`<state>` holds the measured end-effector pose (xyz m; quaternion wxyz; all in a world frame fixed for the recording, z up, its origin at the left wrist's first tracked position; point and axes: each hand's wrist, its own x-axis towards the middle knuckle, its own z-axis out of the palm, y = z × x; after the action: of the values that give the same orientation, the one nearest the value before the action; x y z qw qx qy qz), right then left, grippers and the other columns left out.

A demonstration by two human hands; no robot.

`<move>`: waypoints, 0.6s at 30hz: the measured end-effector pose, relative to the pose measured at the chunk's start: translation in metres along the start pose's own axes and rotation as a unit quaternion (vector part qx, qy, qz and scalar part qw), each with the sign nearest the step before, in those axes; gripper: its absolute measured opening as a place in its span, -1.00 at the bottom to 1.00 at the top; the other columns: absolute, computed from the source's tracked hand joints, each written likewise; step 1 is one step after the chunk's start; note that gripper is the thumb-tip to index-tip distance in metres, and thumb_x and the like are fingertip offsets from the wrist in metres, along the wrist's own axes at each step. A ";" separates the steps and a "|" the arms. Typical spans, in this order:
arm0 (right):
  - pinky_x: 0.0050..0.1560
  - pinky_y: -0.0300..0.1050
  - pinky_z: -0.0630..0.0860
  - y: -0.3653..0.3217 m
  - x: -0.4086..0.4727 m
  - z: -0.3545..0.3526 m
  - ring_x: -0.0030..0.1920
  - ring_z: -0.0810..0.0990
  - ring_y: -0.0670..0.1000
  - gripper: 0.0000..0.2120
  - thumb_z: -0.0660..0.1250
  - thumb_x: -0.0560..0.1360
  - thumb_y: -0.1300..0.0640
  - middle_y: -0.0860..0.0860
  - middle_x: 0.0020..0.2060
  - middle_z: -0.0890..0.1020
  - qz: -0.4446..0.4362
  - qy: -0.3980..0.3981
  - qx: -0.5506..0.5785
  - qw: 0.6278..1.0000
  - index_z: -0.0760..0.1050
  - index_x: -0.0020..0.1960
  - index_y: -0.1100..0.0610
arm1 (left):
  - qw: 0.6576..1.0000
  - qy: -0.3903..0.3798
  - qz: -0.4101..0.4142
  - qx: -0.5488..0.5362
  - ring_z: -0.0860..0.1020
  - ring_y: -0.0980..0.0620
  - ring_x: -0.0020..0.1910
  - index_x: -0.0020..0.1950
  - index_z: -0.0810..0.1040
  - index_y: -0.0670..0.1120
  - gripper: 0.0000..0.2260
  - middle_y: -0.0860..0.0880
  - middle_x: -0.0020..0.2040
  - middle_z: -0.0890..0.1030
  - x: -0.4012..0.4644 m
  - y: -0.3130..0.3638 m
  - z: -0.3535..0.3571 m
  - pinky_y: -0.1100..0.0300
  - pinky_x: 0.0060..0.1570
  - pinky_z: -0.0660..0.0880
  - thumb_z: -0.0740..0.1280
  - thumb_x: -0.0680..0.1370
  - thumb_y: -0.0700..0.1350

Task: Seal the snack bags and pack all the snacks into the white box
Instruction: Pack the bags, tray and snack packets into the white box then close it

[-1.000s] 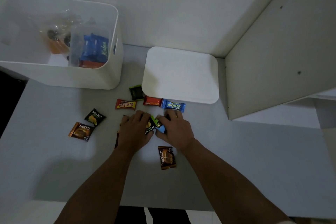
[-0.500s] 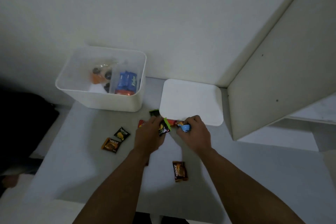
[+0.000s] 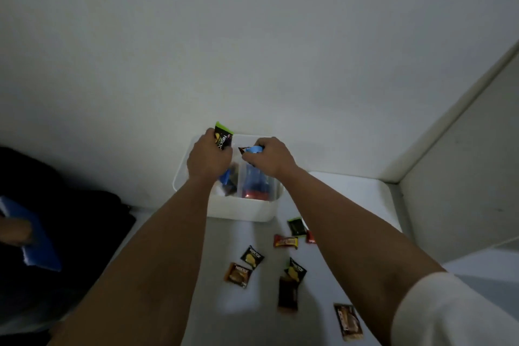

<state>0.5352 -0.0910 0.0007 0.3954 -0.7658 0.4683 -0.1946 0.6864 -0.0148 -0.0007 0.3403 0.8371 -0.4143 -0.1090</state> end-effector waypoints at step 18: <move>0.21 -0.04 0.54 -0.009 0.048 0.081 0.15 0.60 0.05 -0.63 0.45 0.43 0.03 0.03 0.18 0.62 0.104 -0.010 -0.070 0.992 0.58 0.21 0.04 | 0.966 -0.224 -0.060 0.117 0.62 -0.08 -0.16 -0.07 0.62 0.01 -0.67 -0.04 -0.10 0.68 0.079 -0.103 0.028 0.04 -0.04 0.61 0.35 0.32 0.19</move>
<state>0.6175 -0.0961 -0.0453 0.3631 -0.7407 0.5542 -0.1117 0.7871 -0.0449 -0.0817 0.1315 0.8486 -0.4389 -0.2646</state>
